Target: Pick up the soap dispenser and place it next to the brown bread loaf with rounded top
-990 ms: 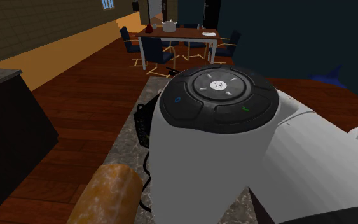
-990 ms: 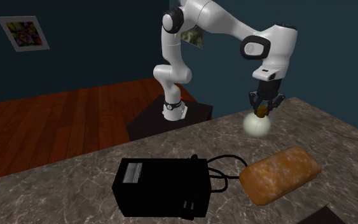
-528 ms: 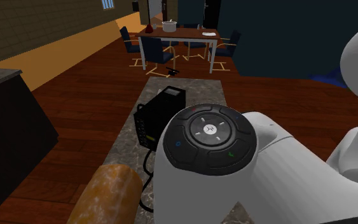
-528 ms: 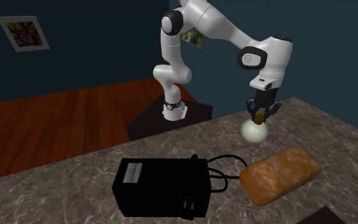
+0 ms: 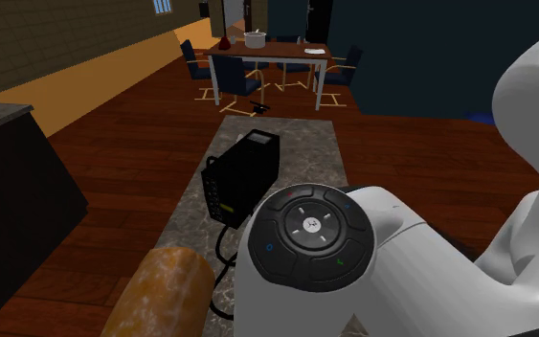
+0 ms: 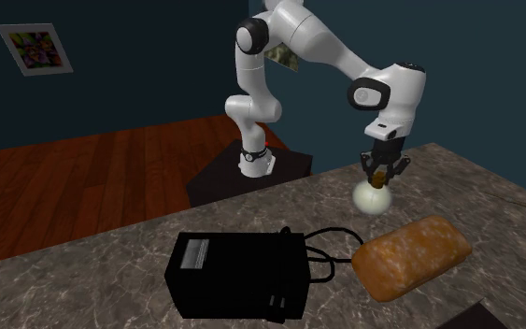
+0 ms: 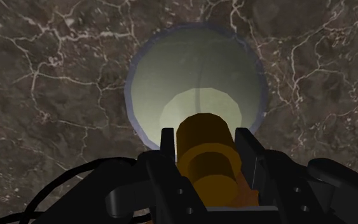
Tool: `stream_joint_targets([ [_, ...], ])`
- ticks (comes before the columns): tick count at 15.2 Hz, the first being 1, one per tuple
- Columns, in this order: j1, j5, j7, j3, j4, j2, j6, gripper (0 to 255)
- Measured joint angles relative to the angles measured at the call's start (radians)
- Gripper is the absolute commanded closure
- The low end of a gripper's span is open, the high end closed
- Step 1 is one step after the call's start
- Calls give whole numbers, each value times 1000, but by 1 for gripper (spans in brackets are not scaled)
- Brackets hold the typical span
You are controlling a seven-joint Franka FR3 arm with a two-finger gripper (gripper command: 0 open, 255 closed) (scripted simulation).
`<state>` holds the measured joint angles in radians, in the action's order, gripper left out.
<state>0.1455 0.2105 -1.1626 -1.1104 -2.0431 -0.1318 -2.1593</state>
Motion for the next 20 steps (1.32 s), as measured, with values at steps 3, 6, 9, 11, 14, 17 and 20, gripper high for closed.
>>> stream_joint_targets([
  [3,0,1,0,0,0,-1,0,0],
  [6,0,1,0,0,0,-1,0,0],
  [9,0,1,0,0,0,-1,0,0],
  [11,-13,-38,24,-12,23,34,34,0],
  [14,-36,-107,72,-23,61,94,94,0],
  [17,-39,-121,83,-22,65,106,104,0],
  [20,-39,-123,85,-22,66,108,105,0],
])
